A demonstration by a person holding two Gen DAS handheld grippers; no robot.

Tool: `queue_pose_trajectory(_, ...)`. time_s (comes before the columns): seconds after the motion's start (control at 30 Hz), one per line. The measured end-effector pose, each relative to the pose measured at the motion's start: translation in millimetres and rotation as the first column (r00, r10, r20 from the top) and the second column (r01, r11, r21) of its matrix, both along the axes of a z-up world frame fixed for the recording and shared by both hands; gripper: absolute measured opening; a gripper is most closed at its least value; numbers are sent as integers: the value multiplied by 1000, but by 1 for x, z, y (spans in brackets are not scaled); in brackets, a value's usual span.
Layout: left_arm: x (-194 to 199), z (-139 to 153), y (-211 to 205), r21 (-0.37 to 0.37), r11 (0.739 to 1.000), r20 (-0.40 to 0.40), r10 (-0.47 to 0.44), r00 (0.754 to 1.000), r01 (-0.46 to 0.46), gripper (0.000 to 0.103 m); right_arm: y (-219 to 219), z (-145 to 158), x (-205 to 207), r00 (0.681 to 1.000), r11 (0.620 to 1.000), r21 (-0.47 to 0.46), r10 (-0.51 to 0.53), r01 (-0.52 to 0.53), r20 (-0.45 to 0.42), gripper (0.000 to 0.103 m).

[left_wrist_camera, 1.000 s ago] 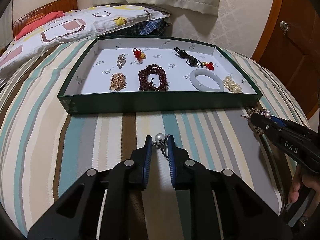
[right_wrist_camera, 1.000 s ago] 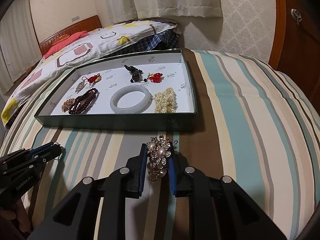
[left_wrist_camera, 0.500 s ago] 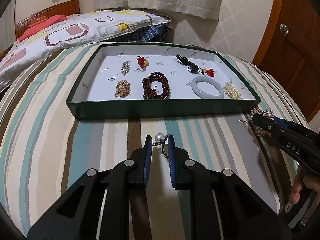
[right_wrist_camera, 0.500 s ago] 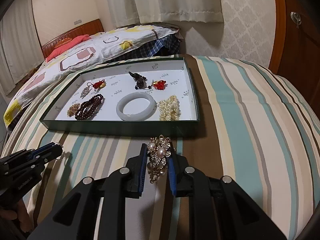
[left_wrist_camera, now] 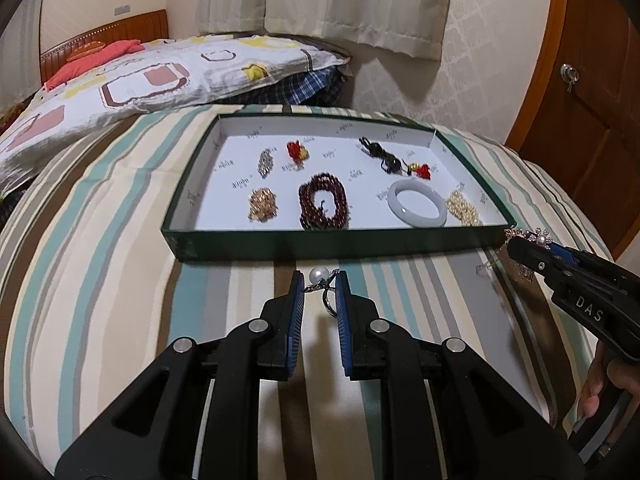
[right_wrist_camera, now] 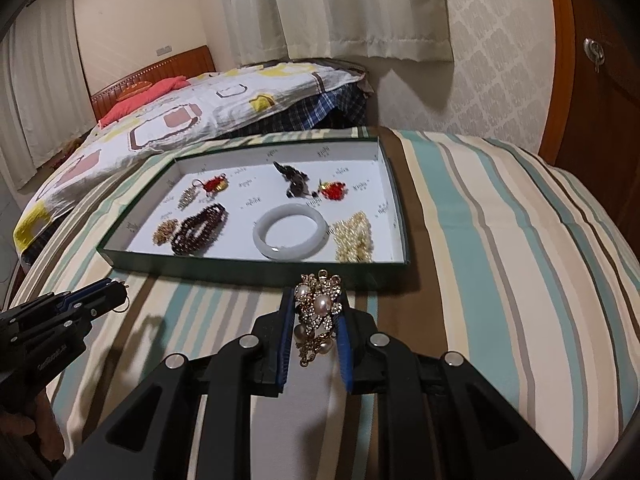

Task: Organize jewelry
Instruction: 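Carry the pearl ring and flower brooch into the green box with both tools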

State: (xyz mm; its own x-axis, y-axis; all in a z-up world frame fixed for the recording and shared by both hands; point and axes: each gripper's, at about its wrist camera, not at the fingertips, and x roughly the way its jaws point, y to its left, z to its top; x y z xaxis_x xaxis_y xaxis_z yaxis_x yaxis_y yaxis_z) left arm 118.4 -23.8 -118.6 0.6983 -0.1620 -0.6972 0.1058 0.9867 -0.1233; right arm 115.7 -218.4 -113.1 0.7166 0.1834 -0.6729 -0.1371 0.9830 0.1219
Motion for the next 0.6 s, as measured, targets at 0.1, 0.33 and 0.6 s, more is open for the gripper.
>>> queue_pose_trajectory(0.1,-1,7,3,-5,1000,17,9,1000,-9,16,4,9,-1,1000,1000,1,5,-5,20,20)
queue_pose_trajectory(0.33,2,30,11,-19,999,73,27,997,-26,16,11,35,-2,996,1000,6,18,-19,88,20)
queue_pose_trajectory(0.6,17,62,19,-38,998,155,50,987,-44,16,25,66,12,983,998,7,53,-55,175,20)
